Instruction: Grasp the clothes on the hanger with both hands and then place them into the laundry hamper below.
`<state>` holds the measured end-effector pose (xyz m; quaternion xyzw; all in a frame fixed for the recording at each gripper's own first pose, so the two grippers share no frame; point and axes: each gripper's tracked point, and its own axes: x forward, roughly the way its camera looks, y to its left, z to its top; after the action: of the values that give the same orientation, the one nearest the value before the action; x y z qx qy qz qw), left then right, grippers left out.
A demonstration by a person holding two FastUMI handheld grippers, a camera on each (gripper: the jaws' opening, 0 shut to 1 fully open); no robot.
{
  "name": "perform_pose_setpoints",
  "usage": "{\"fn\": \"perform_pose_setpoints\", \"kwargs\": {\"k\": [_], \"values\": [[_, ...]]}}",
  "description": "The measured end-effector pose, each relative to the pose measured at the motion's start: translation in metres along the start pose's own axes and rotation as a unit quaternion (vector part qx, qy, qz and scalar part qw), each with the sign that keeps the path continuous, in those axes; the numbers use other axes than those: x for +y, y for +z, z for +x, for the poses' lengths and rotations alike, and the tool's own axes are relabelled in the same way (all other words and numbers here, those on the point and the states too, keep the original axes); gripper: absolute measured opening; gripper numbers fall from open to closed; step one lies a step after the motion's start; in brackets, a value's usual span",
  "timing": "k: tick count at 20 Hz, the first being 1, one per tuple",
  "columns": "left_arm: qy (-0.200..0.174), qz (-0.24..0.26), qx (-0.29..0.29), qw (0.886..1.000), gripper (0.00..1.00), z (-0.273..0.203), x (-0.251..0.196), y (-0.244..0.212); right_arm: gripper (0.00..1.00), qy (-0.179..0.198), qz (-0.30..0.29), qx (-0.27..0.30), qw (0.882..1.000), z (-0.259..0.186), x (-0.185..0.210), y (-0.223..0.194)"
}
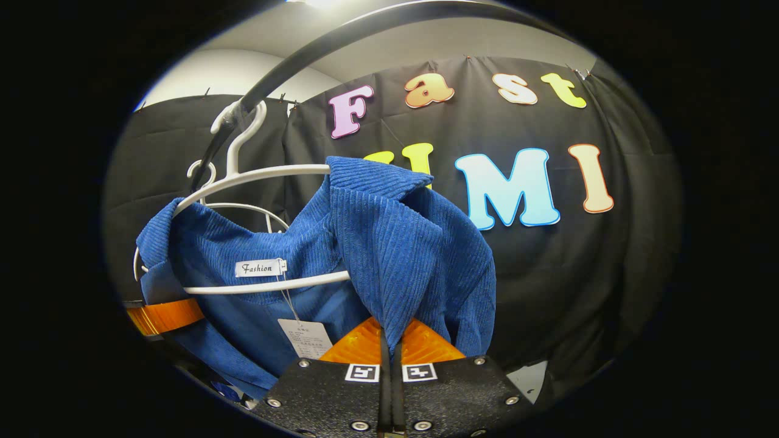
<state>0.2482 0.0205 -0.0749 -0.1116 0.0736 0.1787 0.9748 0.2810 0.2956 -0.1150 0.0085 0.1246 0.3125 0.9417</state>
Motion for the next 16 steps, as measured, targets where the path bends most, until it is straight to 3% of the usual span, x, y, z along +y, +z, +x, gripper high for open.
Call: {"fn": "perform_pose_setpoints", "kwargs": {"k": [9,16], "values": [[-0.025,-0.018,-0.012,0.999,0.00,-0.015,0.006,0.015,0.00,-0.027,-0.008,-0.042,0.999,-0.015,-0.016,0.024],[-0.035,-0.014,-0.039,0.999,0.00,-0.041,0.013,0.052,0.00,-0.038,-0.009,-0.079,0.996,-0.023,-0.025,0.047]]}}
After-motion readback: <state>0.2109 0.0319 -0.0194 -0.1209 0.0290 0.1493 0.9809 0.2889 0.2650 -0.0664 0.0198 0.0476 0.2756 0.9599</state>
